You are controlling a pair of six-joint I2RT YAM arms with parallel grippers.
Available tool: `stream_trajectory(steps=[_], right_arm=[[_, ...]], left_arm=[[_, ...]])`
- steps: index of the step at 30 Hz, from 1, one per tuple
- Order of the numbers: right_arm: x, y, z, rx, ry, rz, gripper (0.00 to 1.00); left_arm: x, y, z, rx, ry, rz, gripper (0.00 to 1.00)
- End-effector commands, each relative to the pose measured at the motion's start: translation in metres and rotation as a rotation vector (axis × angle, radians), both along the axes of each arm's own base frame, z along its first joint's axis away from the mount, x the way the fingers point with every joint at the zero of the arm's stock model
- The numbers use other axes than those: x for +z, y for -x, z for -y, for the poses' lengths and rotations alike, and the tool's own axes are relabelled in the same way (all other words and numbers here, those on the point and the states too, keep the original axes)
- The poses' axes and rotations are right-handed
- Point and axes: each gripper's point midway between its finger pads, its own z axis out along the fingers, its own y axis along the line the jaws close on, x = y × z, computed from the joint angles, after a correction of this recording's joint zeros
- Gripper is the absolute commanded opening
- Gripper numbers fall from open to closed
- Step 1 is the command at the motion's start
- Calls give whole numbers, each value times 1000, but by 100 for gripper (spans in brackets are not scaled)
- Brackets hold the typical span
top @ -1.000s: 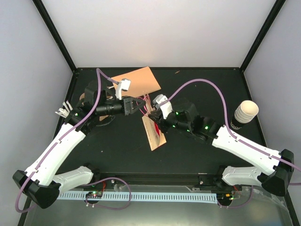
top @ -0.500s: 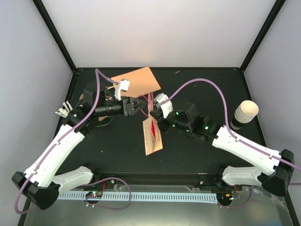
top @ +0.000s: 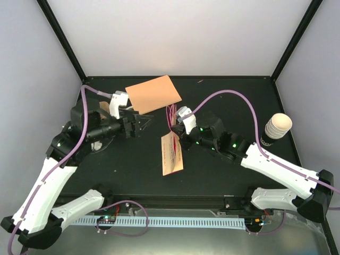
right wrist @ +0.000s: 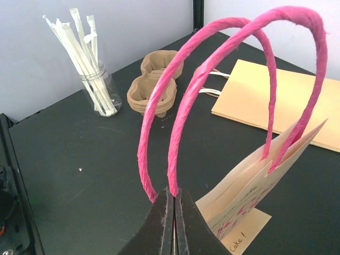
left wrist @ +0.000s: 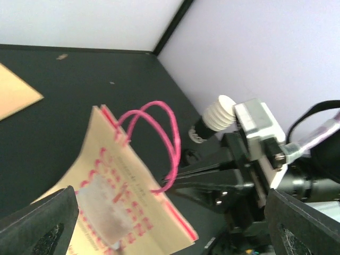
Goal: Pack the takeout coffee
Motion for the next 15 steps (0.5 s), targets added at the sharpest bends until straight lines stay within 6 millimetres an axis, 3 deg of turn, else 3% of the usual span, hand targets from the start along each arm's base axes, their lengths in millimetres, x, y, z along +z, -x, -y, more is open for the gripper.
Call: stream_trajectory(steps=[1, 5, 15], right_arm=[[10, -2, 3, -24, -37, 27, 1], [8, -1, 4, -21, -35, 27, 1], [7, 5, 0, 22, -32, 28, 1]], left_arm=[[-14, 0, -36, 173, -120, 0, 99], [-27, 2, -41, 193, -115, -20, 99], [-45, 6, 6, -30, 7, -113, 99]])
